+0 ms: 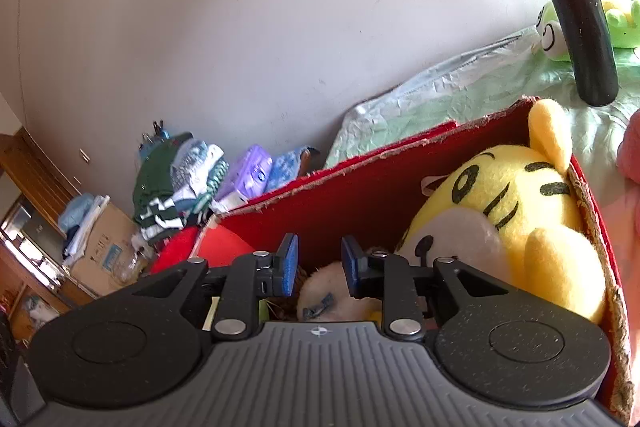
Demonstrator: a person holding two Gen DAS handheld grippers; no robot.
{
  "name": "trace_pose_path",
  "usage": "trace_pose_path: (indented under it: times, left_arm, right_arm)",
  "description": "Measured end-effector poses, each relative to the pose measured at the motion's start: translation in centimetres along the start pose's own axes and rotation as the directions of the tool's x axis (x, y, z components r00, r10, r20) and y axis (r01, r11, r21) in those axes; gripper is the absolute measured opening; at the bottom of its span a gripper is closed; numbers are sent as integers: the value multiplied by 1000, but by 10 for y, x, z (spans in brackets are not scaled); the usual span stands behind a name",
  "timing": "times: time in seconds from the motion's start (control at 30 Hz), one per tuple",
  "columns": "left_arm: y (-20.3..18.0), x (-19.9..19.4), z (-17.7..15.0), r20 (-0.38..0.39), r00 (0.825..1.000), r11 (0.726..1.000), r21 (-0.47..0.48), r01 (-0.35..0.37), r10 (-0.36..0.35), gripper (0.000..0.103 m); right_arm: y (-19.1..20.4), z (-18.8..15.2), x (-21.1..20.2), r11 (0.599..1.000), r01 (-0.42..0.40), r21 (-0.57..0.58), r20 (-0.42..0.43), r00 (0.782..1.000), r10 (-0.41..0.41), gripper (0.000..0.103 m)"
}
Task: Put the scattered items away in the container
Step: 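Withdraw the right tool up out of the red box, then move the right tool to the white fluffy plush beside the pink bear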
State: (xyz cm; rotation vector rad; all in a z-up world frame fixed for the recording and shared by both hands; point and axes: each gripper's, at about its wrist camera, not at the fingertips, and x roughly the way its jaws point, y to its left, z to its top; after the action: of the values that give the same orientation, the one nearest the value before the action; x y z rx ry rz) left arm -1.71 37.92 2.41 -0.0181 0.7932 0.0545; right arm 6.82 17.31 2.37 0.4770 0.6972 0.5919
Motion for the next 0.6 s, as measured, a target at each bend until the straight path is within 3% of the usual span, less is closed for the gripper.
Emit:
trace_pose_path:
  times: [0.13, 0.37, 0.6]
  left_arm:
    - [0, -7, 3, -27, 999, 997, -68, -34, 32, 102]
    - [-16, -33, 8, -33, 992, 983, -134, -126, 123, 102]
    - [-61, -73, 11, 67, 992, 991, -80, -105, 110, 102]
  right_arm:
    - [5, -2, -11, 998, 7, -66, -12, 1000, -8, 33]
    - [-16, 1, -54, 996, -76, -38, -10, 997, 76, 33]
    - [-45, 7, -109, 991, -132, -33, 35, 990, 133, 36]
